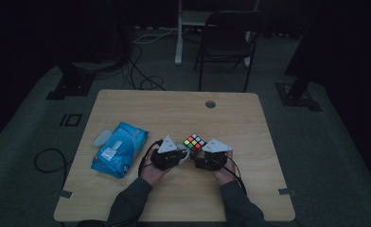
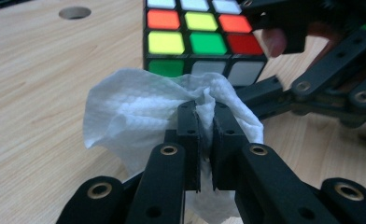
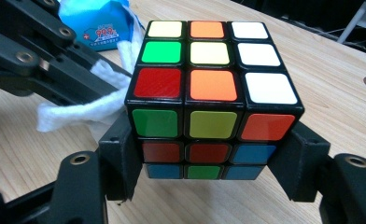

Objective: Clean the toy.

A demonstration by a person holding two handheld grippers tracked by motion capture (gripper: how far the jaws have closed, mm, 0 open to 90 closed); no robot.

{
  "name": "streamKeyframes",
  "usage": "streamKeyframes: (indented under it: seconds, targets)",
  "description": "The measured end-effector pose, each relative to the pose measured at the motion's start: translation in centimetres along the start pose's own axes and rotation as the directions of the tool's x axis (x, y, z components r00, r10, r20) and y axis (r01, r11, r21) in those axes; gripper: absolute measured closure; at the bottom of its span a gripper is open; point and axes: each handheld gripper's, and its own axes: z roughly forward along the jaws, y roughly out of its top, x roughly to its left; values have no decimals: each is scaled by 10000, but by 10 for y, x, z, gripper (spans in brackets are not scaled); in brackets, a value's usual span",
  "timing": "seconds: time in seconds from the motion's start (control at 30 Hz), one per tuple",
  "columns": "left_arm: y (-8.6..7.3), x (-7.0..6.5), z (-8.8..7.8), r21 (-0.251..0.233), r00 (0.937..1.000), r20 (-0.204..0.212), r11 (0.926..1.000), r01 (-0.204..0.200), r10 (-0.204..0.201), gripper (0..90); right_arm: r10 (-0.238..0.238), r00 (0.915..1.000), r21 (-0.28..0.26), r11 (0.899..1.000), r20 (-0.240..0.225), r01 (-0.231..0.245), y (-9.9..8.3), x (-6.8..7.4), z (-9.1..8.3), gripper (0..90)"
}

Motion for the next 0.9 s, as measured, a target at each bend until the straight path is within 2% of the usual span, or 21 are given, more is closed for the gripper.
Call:
streamKeyframes:
  seconds: [0.13, 0.37, 0.6, 0.9]
  targets:
    - [-4, 1, 4, 297, 10000, -22, 9996, -31, 32, 853, -11, 10000, -138, 9999, -59, 10, 2, 0, -1, 344]
    - [-4, 1, 6, 330, 10000, -21, 9995, 1, -1, 853, 15, 10000, -158, 9999, -80, -16, 2, 0, -2, 344]
    - [0, 3, 0, 142, 10000, -74, 9999, 29, -28, 853, 33, 9999, -157, 9999, -136, -35, 1, 0, -2, 345]
    - [9, 8, -15, -432, 9998, -146, 9990, 117, -123, 852, 35, 9999, -99, 9999, -161, -36, 0, 1, -1, 345]
